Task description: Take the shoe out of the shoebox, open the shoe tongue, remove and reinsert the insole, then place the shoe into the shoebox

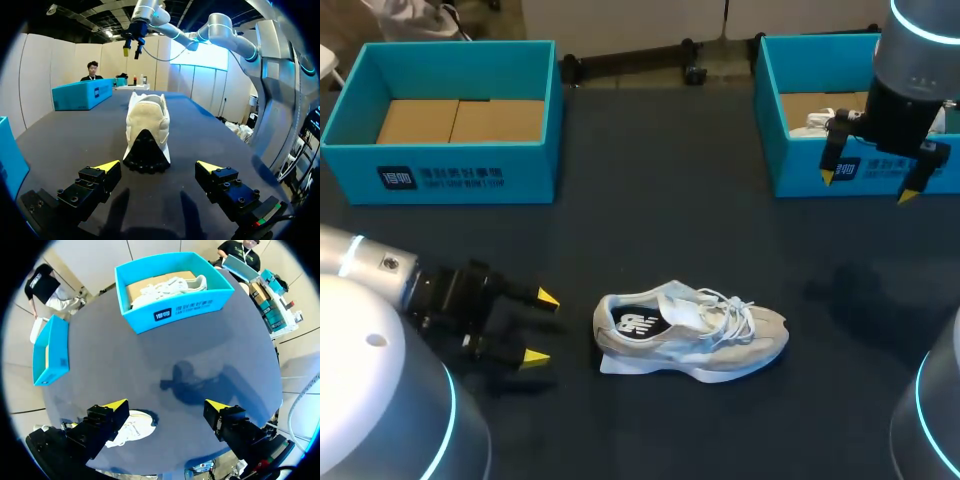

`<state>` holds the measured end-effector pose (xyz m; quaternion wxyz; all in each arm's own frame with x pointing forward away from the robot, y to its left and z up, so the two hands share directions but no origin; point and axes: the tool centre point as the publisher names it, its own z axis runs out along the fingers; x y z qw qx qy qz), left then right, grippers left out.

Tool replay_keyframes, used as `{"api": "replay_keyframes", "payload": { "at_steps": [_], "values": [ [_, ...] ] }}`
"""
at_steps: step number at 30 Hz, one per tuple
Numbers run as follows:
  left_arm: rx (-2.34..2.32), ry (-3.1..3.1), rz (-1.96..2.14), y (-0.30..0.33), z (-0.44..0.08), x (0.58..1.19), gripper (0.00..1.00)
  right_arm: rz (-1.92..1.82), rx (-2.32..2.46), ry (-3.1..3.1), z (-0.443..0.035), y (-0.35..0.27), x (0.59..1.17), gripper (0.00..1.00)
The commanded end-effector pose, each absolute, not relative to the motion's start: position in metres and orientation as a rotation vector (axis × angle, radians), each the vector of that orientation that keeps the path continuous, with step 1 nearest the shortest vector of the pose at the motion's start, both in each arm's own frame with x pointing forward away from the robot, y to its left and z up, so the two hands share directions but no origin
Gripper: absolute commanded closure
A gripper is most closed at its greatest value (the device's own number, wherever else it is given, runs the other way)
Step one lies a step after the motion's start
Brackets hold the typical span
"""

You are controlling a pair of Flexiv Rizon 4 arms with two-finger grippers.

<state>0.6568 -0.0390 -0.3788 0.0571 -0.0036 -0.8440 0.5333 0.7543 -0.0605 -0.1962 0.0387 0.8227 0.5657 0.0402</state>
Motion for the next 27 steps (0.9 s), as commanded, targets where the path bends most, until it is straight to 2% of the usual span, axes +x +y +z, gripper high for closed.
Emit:
{"api": "replay_keyframes", "payload": {
  "at_steps": [1, 27],
  "values": [
    [-0.011, -2.562, 1.616, -0.039, -0.379, 0.656, 0.00, 0.125, 2.523, 1.735, -0.197, -0.060, 0.755, 0.00],
    [0.064, -2.530, 1.672, -0.053, -0.388, 0.664, 0.00, 0.125, 2.523, 1.735, -0.197, -0.060, 0.755, 0.00]
  ]
}}
